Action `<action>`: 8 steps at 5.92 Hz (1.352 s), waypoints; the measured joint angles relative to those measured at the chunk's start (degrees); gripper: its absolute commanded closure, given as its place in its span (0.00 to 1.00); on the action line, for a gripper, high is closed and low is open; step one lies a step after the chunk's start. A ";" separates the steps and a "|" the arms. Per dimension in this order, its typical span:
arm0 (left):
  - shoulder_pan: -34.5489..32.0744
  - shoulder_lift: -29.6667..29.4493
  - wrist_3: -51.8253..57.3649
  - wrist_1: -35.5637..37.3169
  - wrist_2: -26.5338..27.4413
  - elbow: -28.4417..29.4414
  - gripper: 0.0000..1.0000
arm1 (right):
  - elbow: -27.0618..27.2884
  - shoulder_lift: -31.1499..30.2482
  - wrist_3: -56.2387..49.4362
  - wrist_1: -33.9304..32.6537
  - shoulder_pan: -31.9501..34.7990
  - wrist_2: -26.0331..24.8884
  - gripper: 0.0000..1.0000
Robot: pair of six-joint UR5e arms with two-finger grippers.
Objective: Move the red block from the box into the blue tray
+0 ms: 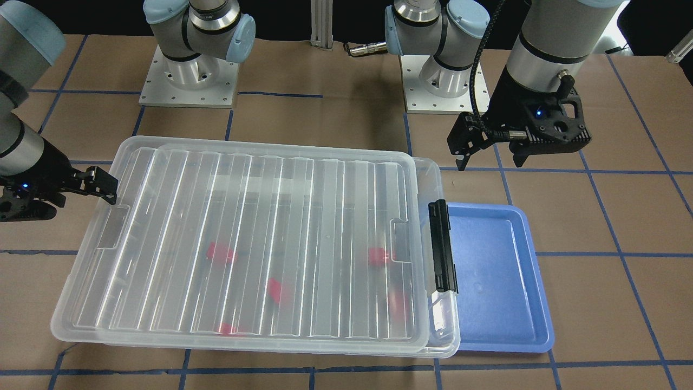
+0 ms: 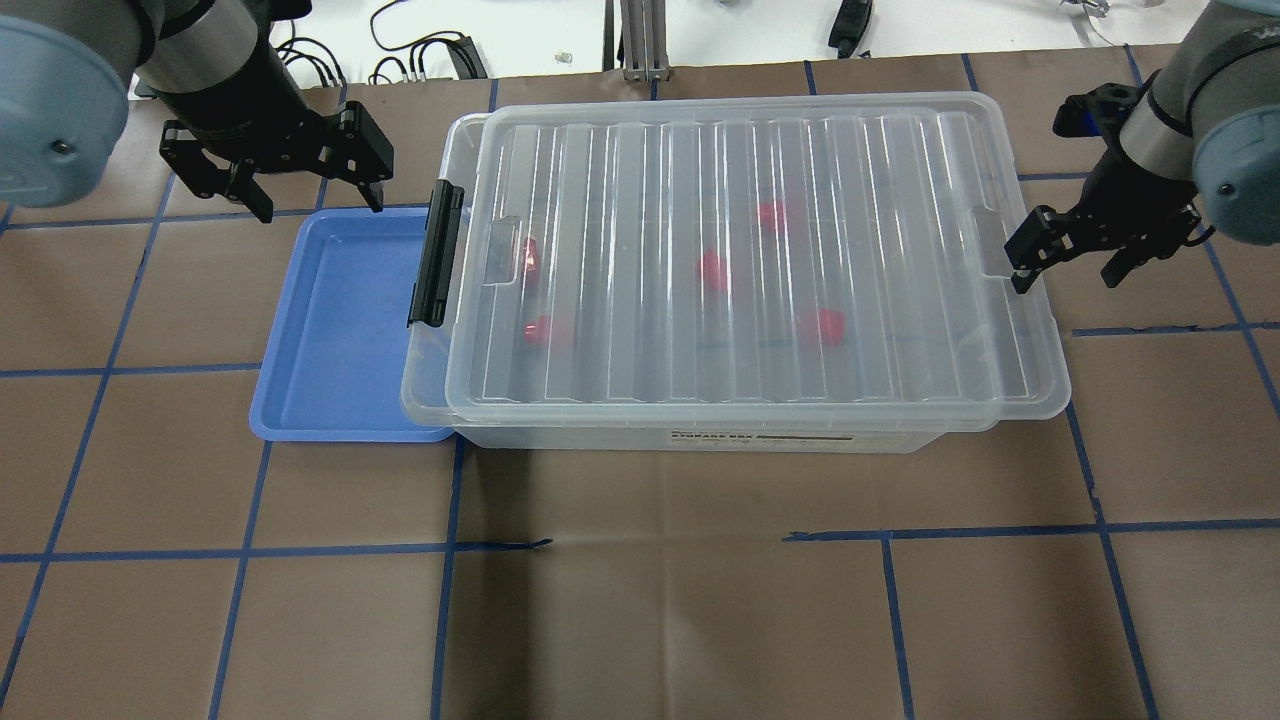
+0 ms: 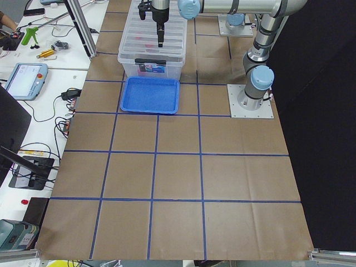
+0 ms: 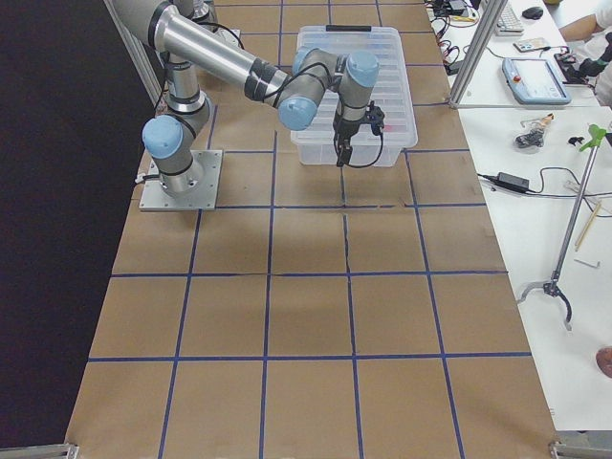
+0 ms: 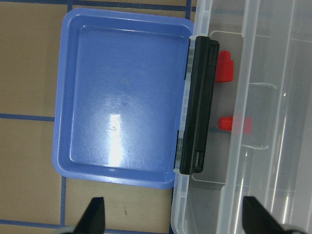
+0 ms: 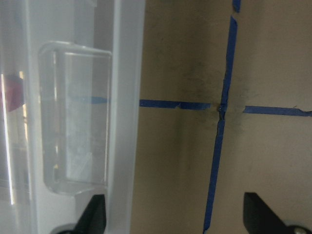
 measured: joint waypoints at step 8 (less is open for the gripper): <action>-4.61 -1.90 75.78 1.58 -0.35 -5.64 0.03 | -0.71 -0.77 -15.30 -3.27 -12.74 -5.31 0.00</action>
